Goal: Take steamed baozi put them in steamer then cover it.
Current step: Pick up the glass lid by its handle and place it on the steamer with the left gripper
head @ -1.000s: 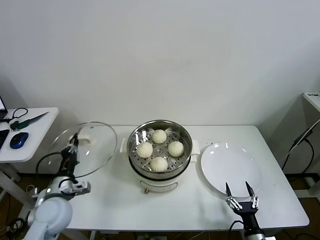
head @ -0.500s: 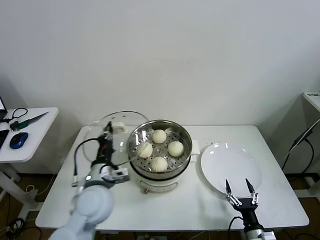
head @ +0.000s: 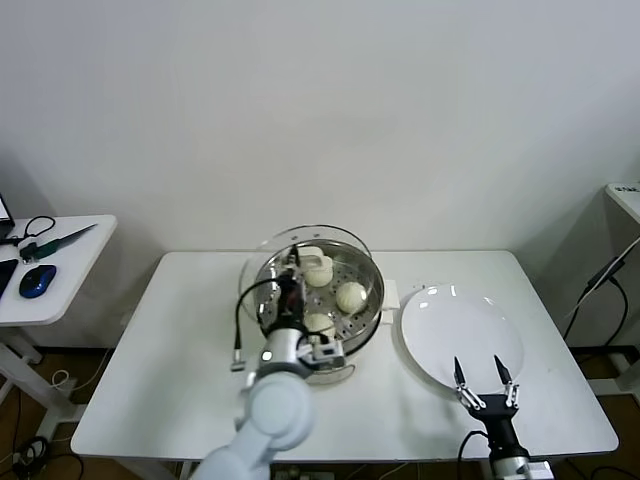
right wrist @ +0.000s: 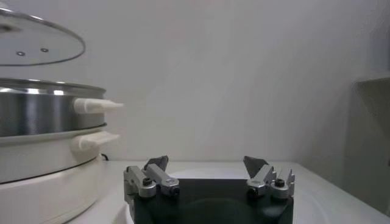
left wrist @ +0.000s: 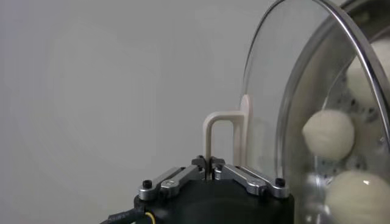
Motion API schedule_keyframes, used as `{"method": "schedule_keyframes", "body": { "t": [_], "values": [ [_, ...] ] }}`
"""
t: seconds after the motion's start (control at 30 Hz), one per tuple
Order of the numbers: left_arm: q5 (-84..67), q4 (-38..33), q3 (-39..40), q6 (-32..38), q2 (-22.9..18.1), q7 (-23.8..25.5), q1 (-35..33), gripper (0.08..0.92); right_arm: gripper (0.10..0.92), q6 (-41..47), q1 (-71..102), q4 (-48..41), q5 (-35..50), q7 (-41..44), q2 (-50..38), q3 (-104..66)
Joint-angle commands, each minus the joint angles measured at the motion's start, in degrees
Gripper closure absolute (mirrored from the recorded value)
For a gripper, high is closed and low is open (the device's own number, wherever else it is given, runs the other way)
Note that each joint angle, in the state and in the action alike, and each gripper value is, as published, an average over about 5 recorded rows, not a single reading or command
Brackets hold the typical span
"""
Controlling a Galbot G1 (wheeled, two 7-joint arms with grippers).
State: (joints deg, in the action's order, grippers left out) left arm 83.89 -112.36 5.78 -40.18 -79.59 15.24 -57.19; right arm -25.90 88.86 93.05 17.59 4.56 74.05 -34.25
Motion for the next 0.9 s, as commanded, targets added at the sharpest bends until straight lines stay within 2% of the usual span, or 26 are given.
{"method": "schedule_keyframes", "body": {
  "t": [0.03, 0.23, 0.5, 0.9],
  "values": [
    [5.2, 3.6, 4.8, -1.6, -5.6, 1.1, 2.1, 0.870, 0.203, -0.4, -0.1, -0.2, -0.1, -0.1, 0.1, -0.3],
    [7.1, 7.9, 4.9, -0.8, -7.7, -0.1, 1.5, 0.870, 0.203, -0.7, -0.2, -0.3, -0.1, -0.1, 0.6, -0.6],
    [7.3, 11.4, 3.0, -0.1, -6.8, -2.0, 1.3, 0.870, 0.203, -0.9, -0.2, -0.6, -0.2, -0.2, 1.0, -0.5],
    [7.2, 12.6, 1.9, -0.1, -6.7, -3.2, 0.8, 0.870, 0.203, -1.4, 0.2, -0.6, -0.1, -0.1, 1.4, -0.6]
  ]
}}
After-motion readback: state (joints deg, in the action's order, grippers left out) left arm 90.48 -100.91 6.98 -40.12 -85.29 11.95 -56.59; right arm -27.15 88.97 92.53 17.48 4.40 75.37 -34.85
